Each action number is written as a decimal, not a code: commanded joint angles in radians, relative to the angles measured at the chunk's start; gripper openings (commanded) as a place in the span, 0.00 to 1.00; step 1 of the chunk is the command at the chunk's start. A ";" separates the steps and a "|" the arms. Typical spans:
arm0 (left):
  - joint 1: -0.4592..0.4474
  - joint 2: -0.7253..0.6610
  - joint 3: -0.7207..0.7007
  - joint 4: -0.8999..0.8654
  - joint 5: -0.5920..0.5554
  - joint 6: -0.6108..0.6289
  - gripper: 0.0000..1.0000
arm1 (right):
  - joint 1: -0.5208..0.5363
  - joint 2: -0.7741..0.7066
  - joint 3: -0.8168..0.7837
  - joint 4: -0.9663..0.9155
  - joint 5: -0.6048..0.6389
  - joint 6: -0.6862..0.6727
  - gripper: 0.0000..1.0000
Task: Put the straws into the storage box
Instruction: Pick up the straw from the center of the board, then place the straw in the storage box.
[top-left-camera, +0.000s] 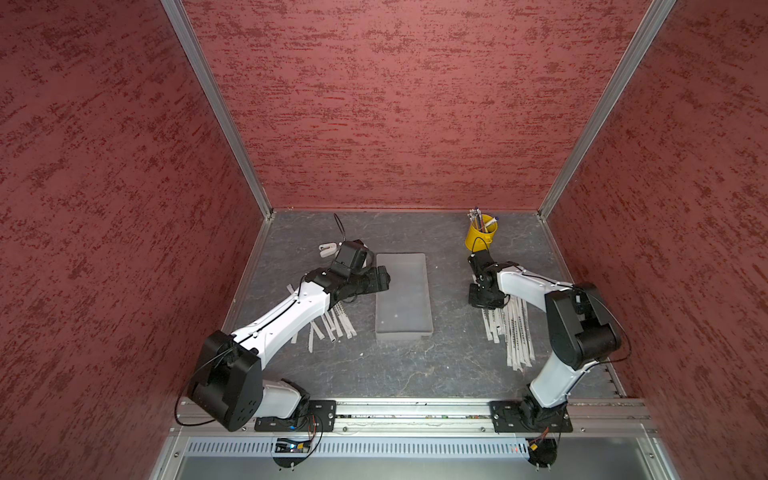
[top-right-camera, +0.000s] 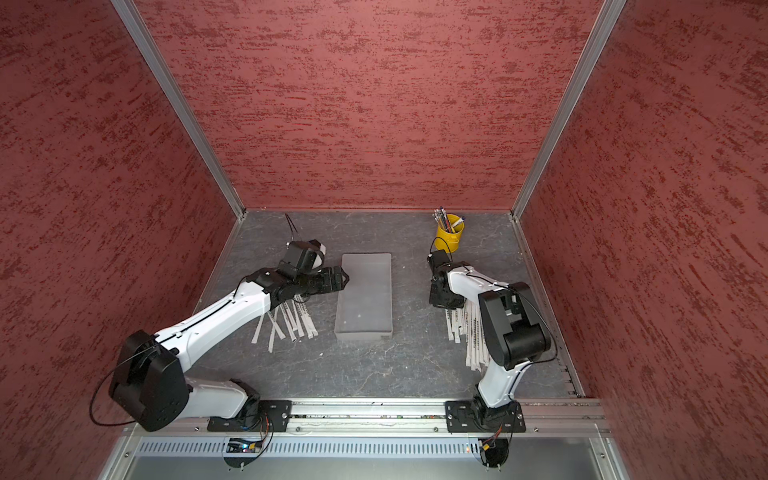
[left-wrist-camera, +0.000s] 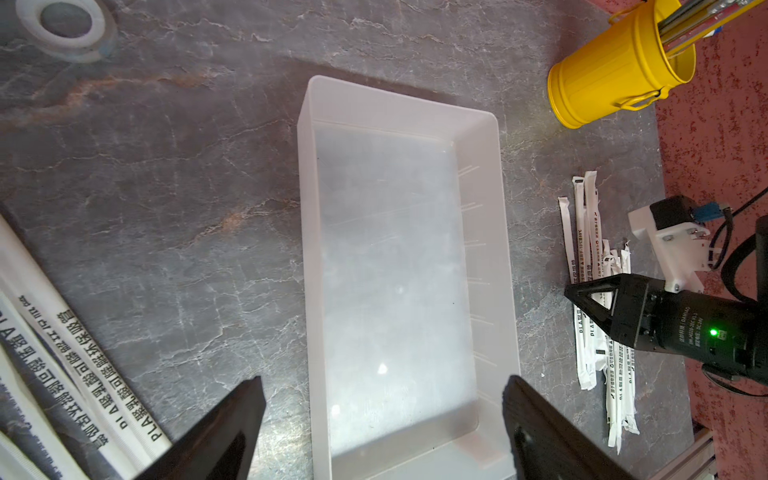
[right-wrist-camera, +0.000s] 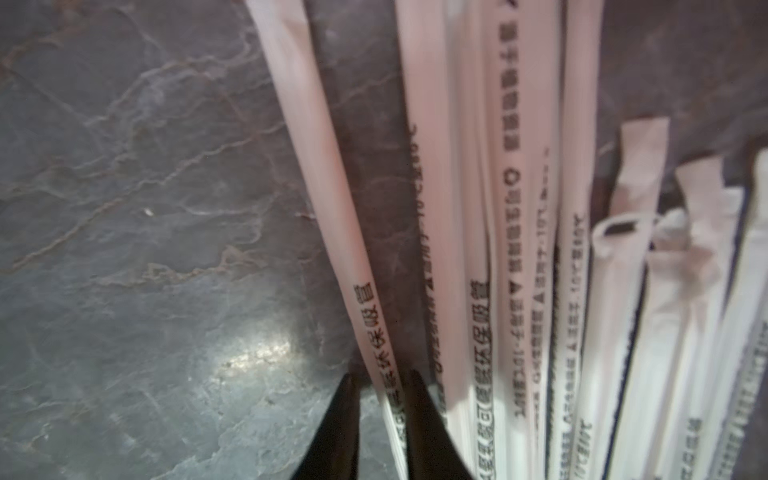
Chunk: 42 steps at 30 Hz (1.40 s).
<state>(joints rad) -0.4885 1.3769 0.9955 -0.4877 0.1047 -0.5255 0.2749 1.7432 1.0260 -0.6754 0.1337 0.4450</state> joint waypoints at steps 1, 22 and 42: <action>0.032 -0.028 -0.034 0.048 0.027 -0.004 0.91 | 0.005 0.016 0.003 0.036 -0.024 -0.007 0.09; 0.114 -0.087 -0.120 0.075 0.040 -0.035 0.81 | 0.540 0.143 0.486 0.085 -0.078 0.427 0.00; 0.179 -0.114 -0.189 0.087 0.119 -0.041 0.77 | 0.573 0.475 0.699 0.028 -0.191 0.373 0.03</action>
<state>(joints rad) -0.3168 1.2827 0.8127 -0.4225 0.2066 -0.5682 0.8421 2.1998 1.7035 -0.6250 -0.0475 0.8280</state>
